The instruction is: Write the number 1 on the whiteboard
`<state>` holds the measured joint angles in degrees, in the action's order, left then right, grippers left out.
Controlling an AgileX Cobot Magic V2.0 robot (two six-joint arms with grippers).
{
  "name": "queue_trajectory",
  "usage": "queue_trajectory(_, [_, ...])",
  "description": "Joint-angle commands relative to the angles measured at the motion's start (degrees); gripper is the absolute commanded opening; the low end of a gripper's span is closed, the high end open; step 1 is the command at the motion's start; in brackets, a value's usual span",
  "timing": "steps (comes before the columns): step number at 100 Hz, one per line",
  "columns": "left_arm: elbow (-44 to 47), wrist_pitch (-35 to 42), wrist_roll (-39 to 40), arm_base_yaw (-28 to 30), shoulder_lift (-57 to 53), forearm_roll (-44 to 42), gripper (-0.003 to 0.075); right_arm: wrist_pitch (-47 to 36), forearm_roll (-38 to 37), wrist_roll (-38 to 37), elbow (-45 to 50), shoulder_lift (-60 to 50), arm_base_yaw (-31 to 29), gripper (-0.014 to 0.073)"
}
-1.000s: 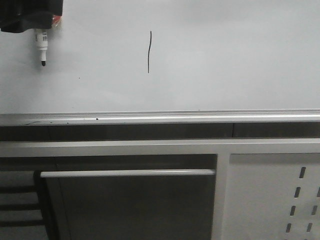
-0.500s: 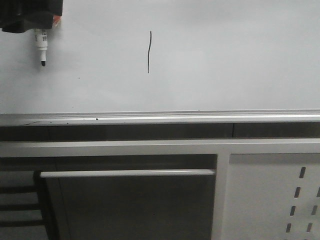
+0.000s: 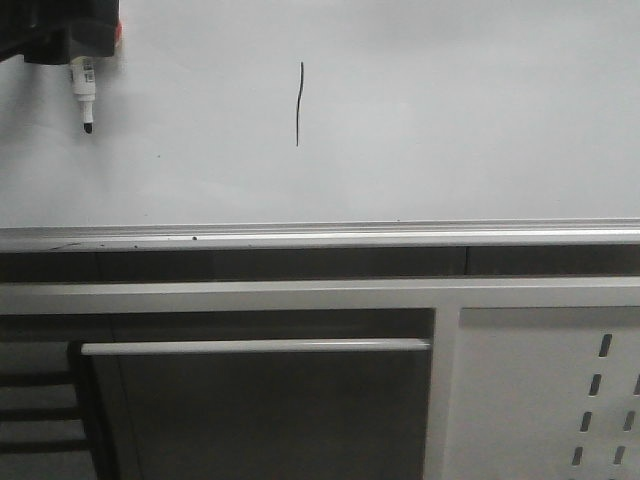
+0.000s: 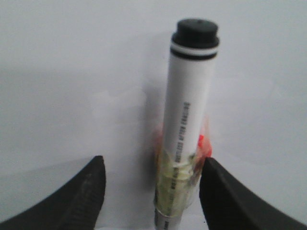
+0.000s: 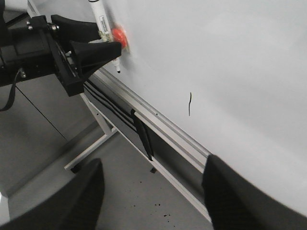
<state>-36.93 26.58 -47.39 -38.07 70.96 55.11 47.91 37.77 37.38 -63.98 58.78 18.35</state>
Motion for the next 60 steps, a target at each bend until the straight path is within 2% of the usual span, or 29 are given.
queue_trajectory(1, [-2.0, 4.8, 0.5, 0.5, -0.9, -1.4, 0.0415, -2.5, 2.0, 0.1, -1.8, -1.1, -0.3, 0.0405])
queue_trajectory(28, [-2.0, -9.1, 0.0, 0.5, -4.9, -1.4, 0.0415, -1.7, 1.8, 0.1, -1.8, -1.1, -0.3, 0.0405])
queue_trajectory(60, [-1.6, -20.2, -0.2, 0.5, -11.3, -1.8, 0.0414, 0.1, 0.2, 0.1, -1.8, -1.6, -0.3, 0.0405])
